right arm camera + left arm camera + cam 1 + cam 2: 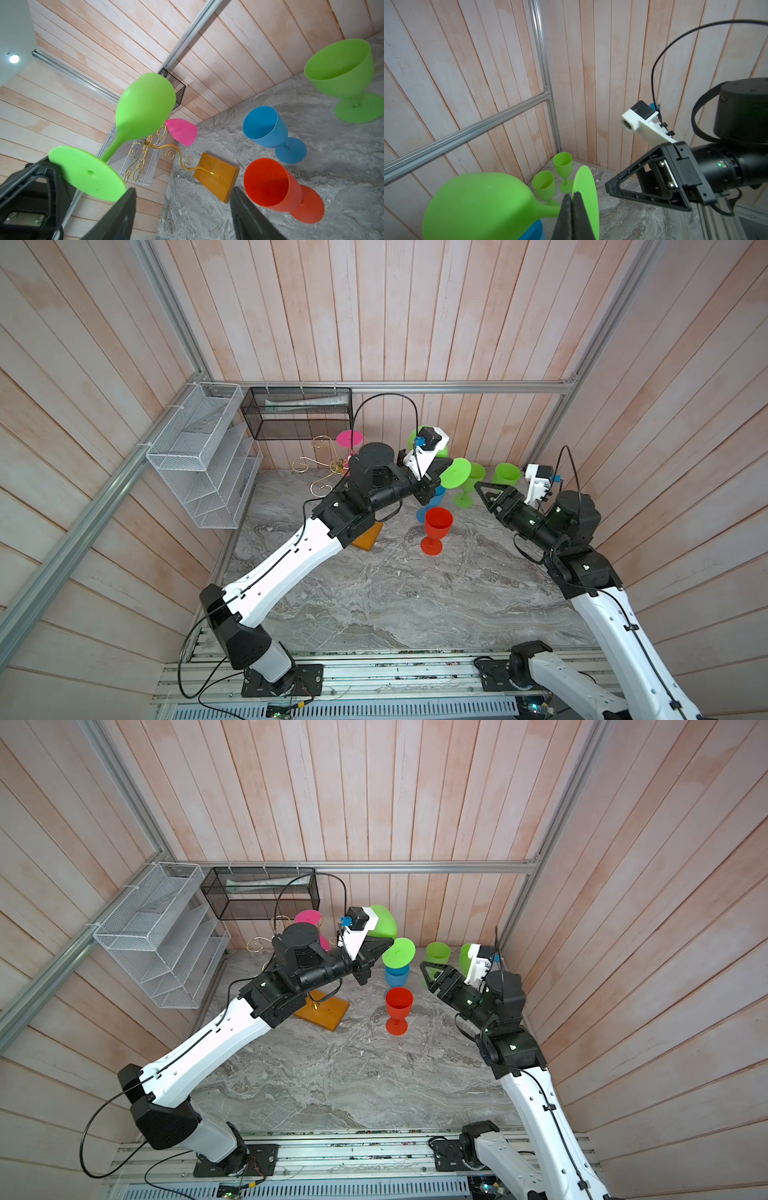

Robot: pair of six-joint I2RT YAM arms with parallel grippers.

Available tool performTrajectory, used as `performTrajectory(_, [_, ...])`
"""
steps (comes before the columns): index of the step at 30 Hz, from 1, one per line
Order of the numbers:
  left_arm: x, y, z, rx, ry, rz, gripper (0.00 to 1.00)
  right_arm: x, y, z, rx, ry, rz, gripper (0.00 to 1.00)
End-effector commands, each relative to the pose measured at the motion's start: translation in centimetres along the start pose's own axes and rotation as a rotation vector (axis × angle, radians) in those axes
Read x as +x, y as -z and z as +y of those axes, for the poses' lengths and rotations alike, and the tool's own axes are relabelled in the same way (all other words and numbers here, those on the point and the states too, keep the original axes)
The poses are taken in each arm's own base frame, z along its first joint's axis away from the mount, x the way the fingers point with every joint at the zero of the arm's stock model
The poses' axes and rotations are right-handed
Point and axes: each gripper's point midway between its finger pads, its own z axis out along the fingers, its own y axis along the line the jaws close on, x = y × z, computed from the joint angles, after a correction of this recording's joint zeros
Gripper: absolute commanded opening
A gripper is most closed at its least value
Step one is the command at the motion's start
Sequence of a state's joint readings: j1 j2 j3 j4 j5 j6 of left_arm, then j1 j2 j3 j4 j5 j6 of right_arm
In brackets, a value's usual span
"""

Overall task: Take the wine glass off the wine glass rack
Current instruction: 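Carry the green glass toward the right gripper while the right gripper approaches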

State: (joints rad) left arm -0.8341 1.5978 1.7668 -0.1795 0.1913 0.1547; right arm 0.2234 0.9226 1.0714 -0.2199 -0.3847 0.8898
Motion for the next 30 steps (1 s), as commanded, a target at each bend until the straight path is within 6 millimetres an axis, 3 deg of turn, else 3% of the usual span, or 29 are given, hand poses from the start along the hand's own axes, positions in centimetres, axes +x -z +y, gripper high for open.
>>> performTrajectory(1, [0.3,-0.9,0.8,-0.082,-0.081,-0.015,0.0,-0.6,0.9,0.7,-0.016,-0.034,0.006,0.72])
performTrajectory(13, [3.4,-3.3,-0.7,-0.192,-0.293,0.032,0.0,-2.4,2.6,-1.4,0.009,-0.2,-0.013,0.72])
performTrajectory(14, [3.3,-3.5,-2.4,-0.174,-0.317,0.02,0.0,-2.5,2.8,-1.5,0.013,-0.21,-0.014,0.72])
performTrajectory(25, [5.6,-4.0,-6.3,-0.269,-0.633,-0.025,0.0,-2.8,3.1,-0.8,-0.011,-0.309,0.005,0.72])
performTrajectory(30, [6.2,-4.1,-7.1,-0.315,-0.722,-0.051,0.0,-2.7,3.4,-1.0,0.004,-0.328,0.006,0.71])
